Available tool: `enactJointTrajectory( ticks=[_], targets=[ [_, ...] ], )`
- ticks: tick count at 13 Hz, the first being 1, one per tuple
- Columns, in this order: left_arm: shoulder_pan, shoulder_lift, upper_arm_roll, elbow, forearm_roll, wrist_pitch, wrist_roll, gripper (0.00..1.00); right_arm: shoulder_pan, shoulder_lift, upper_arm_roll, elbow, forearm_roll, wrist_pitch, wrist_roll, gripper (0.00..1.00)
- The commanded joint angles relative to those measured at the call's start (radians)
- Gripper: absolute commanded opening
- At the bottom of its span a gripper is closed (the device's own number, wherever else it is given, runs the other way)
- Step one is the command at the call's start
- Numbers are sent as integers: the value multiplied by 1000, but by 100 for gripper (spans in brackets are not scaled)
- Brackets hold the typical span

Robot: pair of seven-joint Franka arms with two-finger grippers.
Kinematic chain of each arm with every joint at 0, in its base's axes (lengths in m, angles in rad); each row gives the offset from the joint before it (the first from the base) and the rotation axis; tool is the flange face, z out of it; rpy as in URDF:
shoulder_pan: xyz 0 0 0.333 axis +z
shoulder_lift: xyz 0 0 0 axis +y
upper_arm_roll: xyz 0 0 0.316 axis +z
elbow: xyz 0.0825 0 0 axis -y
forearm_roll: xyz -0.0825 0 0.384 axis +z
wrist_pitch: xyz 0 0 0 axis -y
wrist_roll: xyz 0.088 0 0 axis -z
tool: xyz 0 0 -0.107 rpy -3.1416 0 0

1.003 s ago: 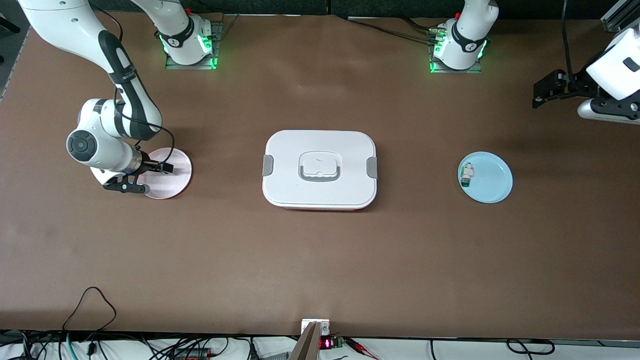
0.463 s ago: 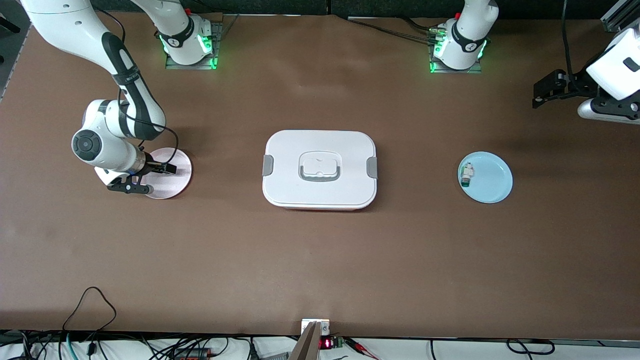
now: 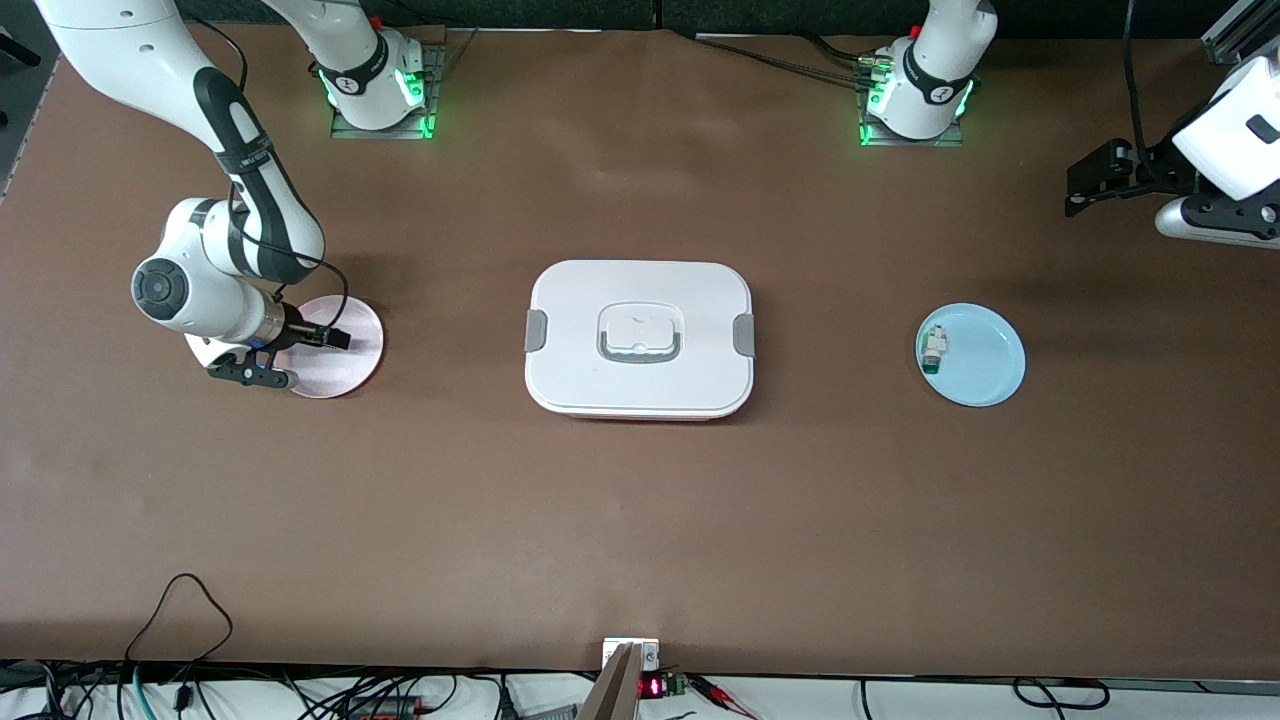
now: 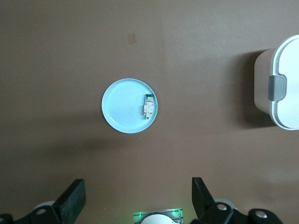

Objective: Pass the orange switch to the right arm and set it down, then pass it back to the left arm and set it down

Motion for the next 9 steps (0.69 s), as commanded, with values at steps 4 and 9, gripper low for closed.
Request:
enactJointTrajectory(
  ticks=[4, 9],
  targets=[
    [1, -7, -3, 5, 18, -13, -3, 100, -10, -5, 11, -24, 30, 21, -23, 100],
    [1, -7, -5, 3, 18, -13, -3, 100, -10, -8, 11, -31, 31, 22, -22, 100]
  ],
)
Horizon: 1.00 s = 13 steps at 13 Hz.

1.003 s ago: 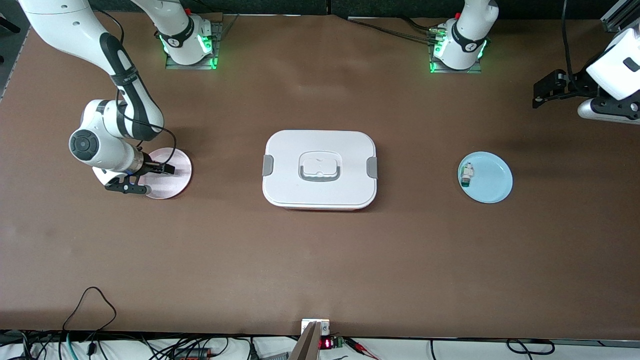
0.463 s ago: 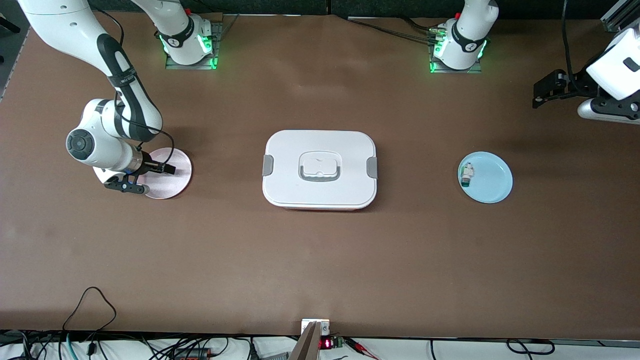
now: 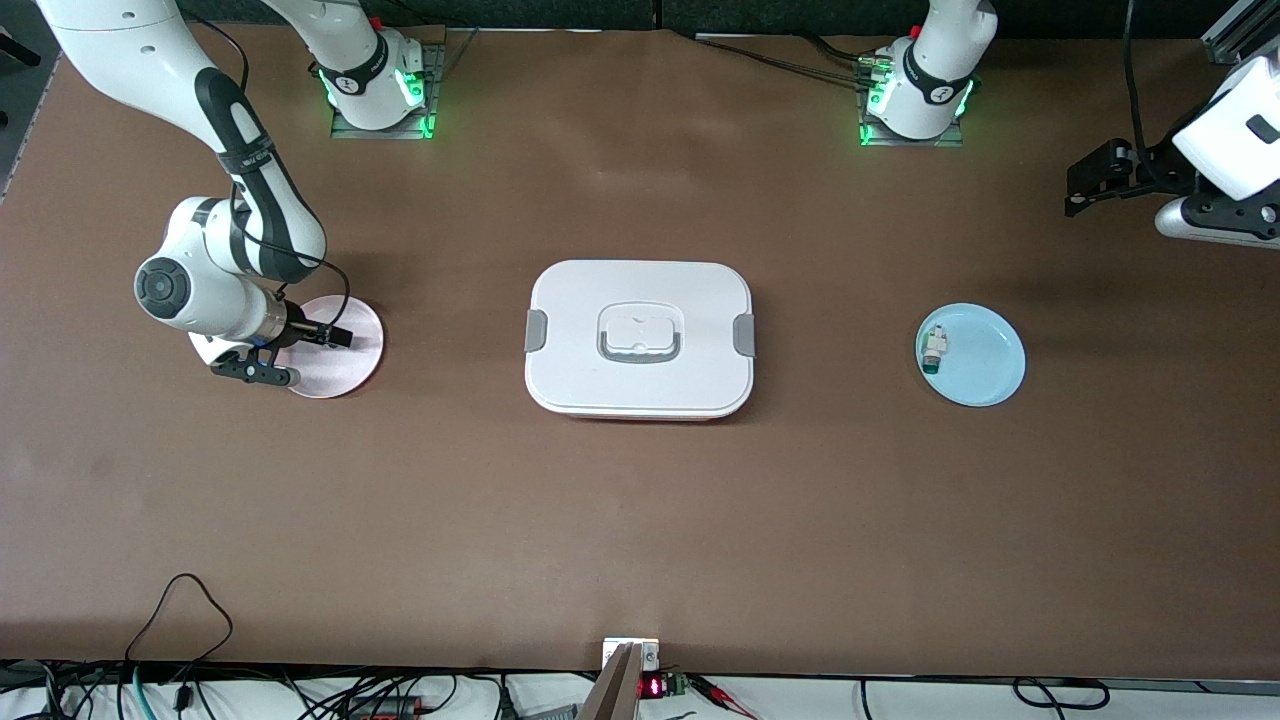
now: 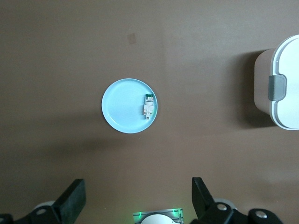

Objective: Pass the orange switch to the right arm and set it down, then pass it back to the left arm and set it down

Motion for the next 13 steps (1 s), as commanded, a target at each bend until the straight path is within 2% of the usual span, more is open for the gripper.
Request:
enactJointTrajectory(
  ticks=[1, 3, 4, 5, 6, 8, 11, 13],
  targets=[
    [1, -7, -3, 5, 18, -13, -3, 100, -13, -8, 11, -19, 25, 19, -21, 100],
    [1, -7, -5, 3, 16, -13, -3, 100, -16, -8, 11, -19, 25, 18, -21, 99],
    [1, -7, -5, 5, 18, -13, -3, 100, -16, -8, 11, -19, 25, 18, -21, 91],
    [1, -7, -3, 3, 18, -13, -3, 100, -14, -8, 11, -19, 25, 16, -21, 74],
    [1, -7, -5, 3, 16, -13, -3, 100, -13, -12, 12, -17, 25, 12, -23, 63],
    [1, -7, -5, 5, 16, -13, -3, 100, -14, -18, 43, -11, 23, 7, -59, 46],
    [3, -7, -3, 3, 1, -13, -2, 100, -13, -22, 46, -3, 23, 7, -151, 36],
    [3, -7, -2, 5, -1, -13, -2, 100, -13, -50, 64, 22, 23, -17, -179, 34]
  ],
)
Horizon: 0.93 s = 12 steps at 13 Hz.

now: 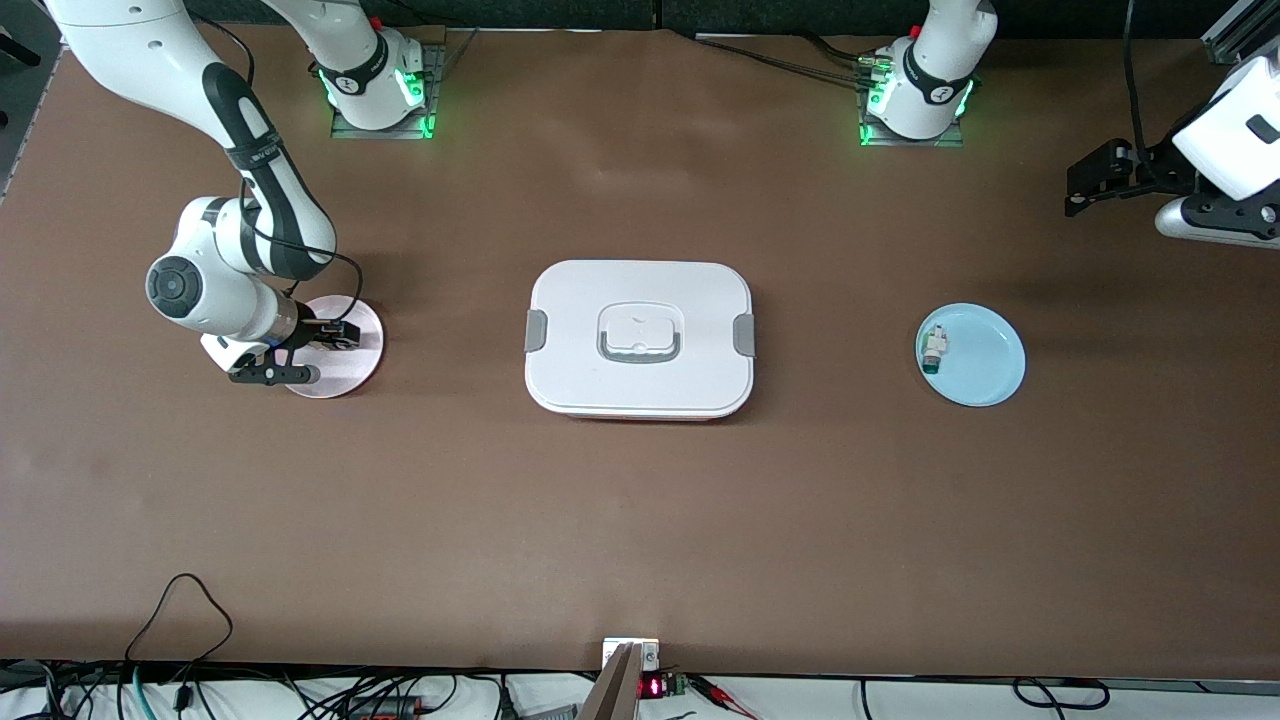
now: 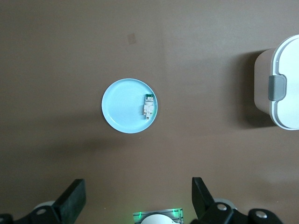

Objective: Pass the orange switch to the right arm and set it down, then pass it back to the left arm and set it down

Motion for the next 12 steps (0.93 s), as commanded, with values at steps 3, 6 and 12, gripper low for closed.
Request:
enactJointTrajectory(
  ticks=[3, 6, 12],
  targets=[
    [3, -7, -2, 3, -1, -13, 1, 100, -1, -84, 41, 215, 20, -307, -37, 34],
    [6, -7, 6, 2, 1, -13, 9, 100, -3, -109, 41, 322, 22, -475, -37, 34],
    [6, -7, 6, 2, 1, -8, 21, 100, -1, -178, 41, 453, 3, -691, -26, 34]
  ],
)
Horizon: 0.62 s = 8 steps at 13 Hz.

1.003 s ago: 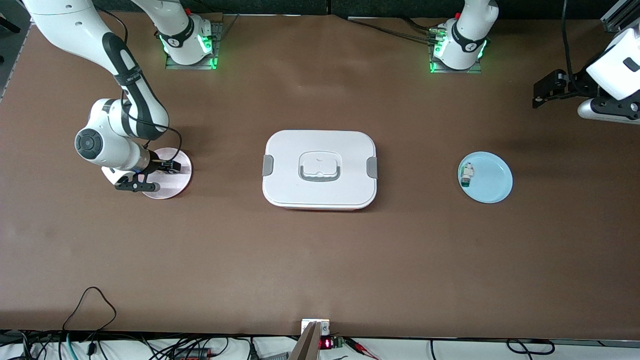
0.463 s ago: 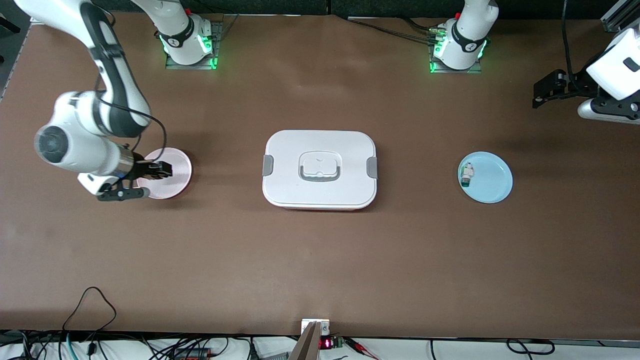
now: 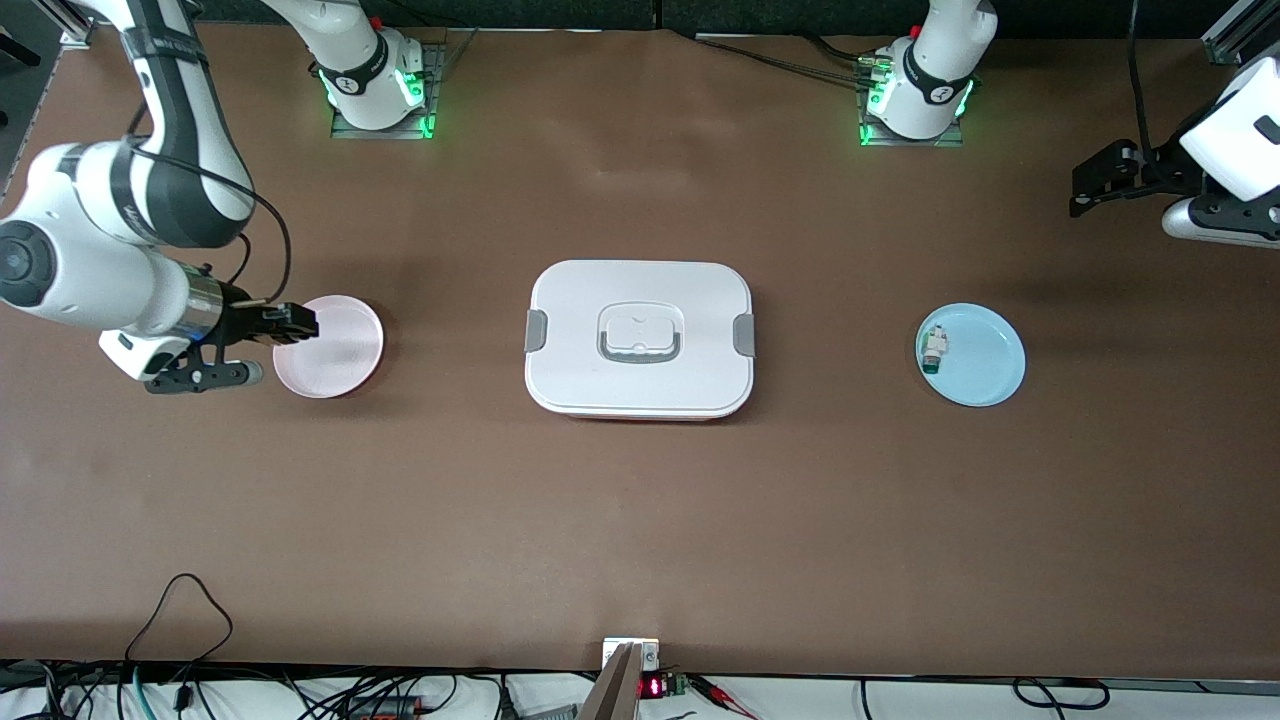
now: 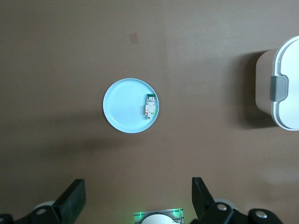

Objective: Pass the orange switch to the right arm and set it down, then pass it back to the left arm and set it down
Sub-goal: 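Lift the orange switch off the white plate with the right gripper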

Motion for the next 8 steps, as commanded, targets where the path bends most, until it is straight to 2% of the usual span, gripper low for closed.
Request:
enactJointTrajectory(
  ticks=[1, 6, 8],
  targets=[
    [4, -7, 0, 2, -1, -8, 17, 100, -4, -20, 2, 104, 4, -138, -13, 34],
    [4, -7, 0, 2, -1, -8, 17, 100, -3, -34, 4, 210, -3, -247, -26, 33],
    [3, -7, 0, 2, -1, -8, 17, 100, -3, -34, 4, 244, -23, -256, -102, 33]
  ],
)
